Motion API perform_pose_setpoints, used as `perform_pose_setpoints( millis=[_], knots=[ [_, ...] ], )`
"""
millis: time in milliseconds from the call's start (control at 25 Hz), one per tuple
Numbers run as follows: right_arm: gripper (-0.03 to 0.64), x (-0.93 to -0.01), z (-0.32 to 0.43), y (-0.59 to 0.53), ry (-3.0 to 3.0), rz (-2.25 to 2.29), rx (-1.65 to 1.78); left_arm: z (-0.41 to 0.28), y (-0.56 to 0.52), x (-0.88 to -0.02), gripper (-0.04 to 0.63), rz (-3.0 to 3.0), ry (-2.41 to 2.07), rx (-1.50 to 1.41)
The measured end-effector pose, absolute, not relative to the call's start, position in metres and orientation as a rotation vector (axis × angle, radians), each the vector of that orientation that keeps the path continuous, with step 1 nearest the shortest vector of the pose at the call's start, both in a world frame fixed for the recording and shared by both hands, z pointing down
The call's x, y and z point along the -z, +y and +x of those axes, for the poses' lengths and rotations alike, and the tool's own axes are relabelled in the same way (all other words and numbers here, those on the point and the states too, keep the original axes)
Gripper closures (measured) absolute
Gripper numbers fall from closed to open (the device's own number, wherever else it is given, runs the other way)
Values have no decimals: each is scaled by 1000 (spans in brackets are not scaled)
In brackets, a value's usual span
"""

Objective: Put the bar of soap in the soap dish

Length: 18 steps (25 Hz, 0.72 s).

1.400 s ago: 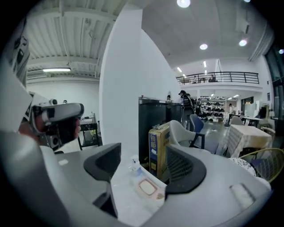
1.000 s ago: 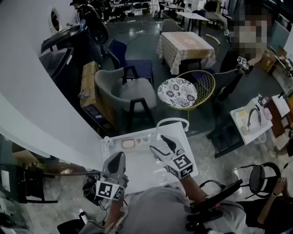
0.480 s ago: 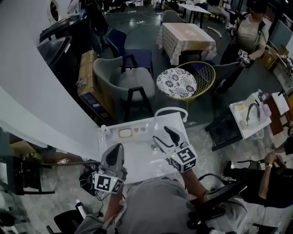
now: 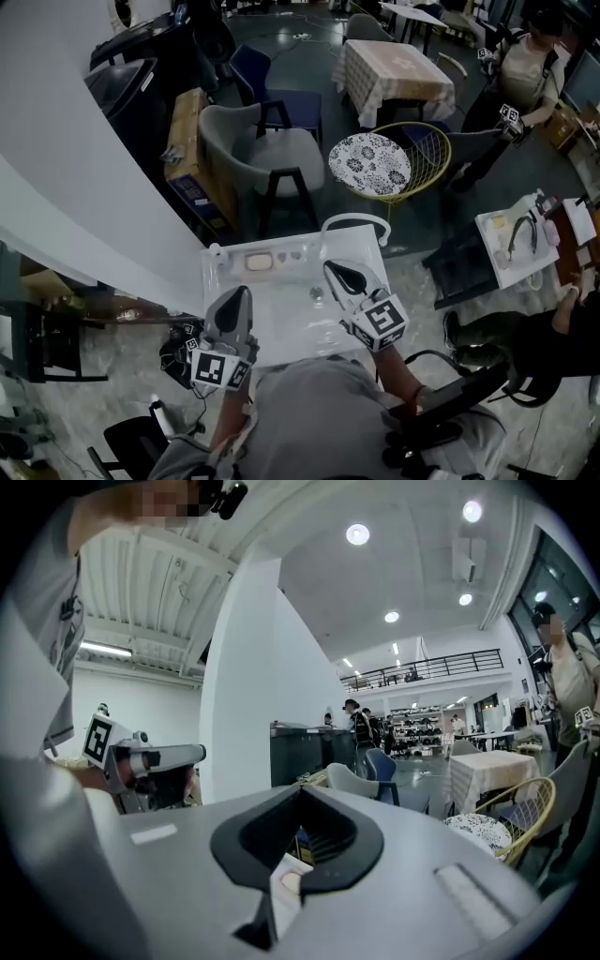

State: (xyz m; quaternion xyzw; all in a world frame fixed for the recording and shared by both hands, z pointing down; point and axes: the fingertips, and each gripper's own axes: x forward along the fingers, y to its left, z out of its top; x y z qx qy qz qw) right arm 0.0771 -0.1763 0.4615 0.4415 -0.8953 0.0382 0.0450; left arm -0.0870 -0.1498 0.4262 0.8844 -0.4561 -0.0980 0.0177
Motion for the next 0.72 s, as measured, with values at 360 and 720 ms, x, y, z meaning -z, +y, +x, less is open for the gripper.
perform_pose_setpoints(
  millis=[360,720],
  knots=[
    [614,-467,82,-181,-2731,1354,-140,-84,-155,-430,595,2741,-1416,293],
    [614,-465,86,-188,-2715,1359,-132,-77,-164,-430,595,2743,-1401,292]
  ],
)
